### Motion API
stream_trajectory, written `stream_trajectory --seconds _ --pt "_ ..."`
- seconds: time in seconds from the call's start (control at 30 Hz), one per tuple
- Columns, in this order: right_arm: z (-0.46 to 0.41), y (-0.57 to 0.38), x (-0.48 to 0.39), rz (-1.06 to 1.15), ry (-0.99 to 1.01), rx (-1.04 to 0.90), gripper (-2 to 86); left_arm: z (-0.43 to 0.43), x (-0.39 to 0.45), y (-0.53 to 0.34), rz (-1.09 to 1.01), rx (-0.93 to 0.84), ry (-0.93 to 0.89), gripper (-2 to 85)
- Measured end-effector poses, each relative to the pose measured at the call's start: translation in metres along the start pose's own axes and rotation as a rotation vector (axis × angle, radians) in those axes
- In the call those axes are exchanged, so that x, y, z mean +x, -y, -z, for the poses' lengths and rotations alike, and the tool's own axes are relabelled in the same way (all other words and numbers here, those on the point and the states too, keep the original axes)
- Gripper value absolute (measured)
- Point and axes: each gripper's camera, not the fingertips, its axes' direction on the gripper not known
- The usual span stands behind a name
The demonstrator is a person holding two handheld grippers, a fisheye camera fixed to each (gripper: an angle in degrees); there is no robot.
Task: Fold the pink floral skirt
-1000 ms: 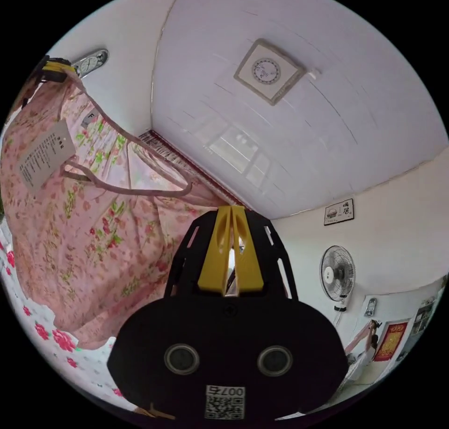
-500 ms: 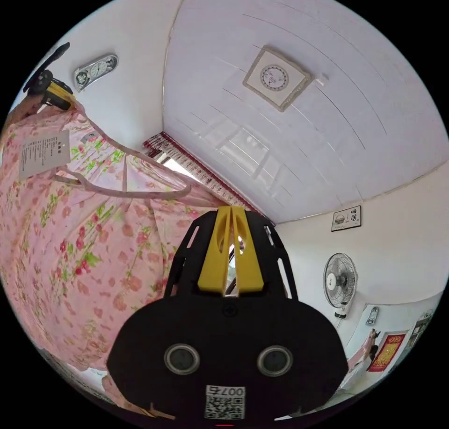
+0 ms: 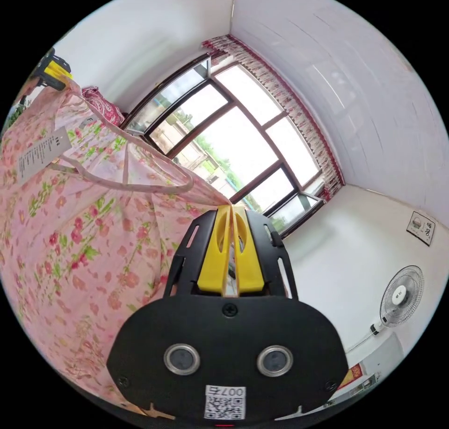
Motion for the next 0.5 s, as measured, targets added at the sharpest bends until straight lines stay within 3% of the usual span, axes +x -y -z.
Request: stream_trajectory --seconds 0.33,0.5 --pt "-0.404 0.027 -0.161 0.144 0.191 -0.298 -0.3 -0.473 0.010 0.032 -0.131 -0.252 -0.036 -1.0" --pt "-0.561 0.009 -0.235 0.214 0.279 -0.406 -0.2 -0.656 0.031 0.023 -0.154 -0.376 -0.056 -1.0"
